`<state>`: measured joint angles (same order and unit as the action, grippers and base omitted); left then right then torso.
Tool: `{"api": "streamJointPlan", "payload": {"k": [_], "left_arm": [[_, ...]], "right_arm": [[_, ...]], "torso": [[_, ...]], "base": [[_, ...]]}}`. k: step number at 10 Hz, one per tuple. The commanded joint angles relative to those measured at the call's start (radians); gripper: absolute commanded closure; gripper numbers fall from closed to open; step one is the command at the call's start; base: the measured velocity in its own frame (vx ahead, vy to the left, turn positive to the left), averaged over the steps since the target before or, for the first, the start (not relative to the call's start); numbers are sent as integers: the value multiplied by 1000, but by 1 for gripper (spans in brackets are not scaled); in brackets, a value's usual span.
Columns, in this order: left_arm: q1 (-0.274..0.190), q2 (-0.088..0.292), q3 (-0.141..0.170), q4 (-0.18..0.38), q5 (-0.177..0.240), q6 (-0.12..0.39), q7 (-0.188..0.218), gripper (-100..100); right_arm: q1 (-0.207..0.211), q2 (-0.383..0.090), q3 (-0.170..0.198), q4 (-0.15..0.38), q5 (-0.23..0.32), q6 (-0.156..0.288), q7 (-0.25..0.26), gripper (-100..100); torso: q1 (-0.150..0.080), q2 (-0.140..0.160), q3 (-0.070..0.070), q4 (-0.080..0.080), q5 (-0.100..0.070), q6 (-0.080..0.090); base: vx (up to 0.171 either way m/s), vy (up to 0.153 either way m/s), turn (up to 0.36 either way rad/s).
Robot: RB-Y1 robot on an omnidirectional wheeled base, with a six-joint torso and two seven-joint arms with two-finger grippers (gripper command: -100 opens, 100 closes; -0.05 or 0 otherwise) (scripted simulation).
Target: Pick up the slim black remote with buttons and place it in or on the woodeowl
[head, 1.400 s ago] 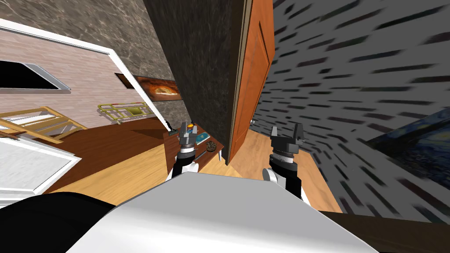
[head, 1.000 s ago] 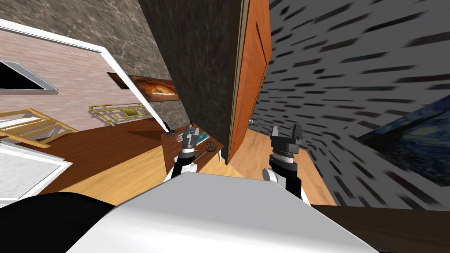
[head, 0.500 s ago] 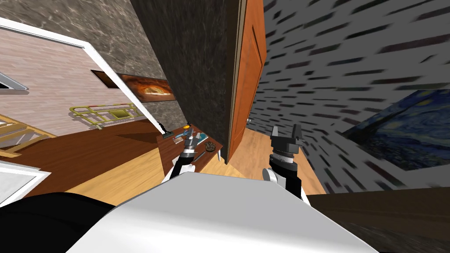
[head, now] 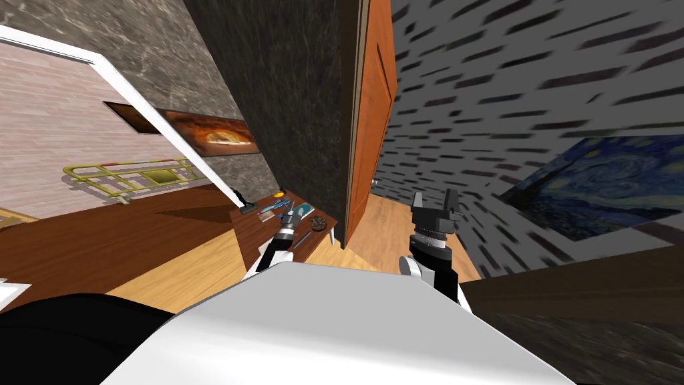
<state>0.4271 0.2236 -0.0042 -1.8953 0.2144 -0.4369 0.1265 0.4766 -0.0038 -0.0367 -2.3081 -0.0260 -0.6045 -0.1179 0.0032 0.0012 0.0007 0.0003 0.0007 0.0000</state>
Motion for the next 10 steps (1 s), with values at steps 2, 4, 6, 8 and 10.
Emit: {"api": "streamJointPlan", "payload": {"k": [2, 4, 6, 8, 10], "left_arm": [[-6, 22, 9, 69, 48, 41, 24, -100], [-15, 39, 18, 112, 83, 70, 42, -100], [-25, 55, 26, 158, 120, 101, 60, -100], [-34, 71, 35, 216, 157, 132, 78, -100], [-44, 85, 44, 282, 194, 166, 95, -100]], "right_arm": [[0, 0, 0, 0, 0, 0, 0, 0], [0, 0, 0, 0, 0, 0, 0, 0], [0, 0, 0, 0, 0, 0, 0, 0], [0, 0, 0, 0, 0, 0, 0, 0], [0, 0, 0, 0, 0, 0, 0, 0]], "torso": [[1, 1, 0, 0, 0, 0], [-1, -1, -1, 0, 0, 0], [-1, -1, -1, 0, 0, 0], [-1, -1, -1, 0, 0, 0], [0, -1, -1, 0, 0, 0]], "base": [[-29, 47, -155], [-4, 19, -53], [-11, 28, -122], [-15, 31, -109], [-8, 38, -154]]}}
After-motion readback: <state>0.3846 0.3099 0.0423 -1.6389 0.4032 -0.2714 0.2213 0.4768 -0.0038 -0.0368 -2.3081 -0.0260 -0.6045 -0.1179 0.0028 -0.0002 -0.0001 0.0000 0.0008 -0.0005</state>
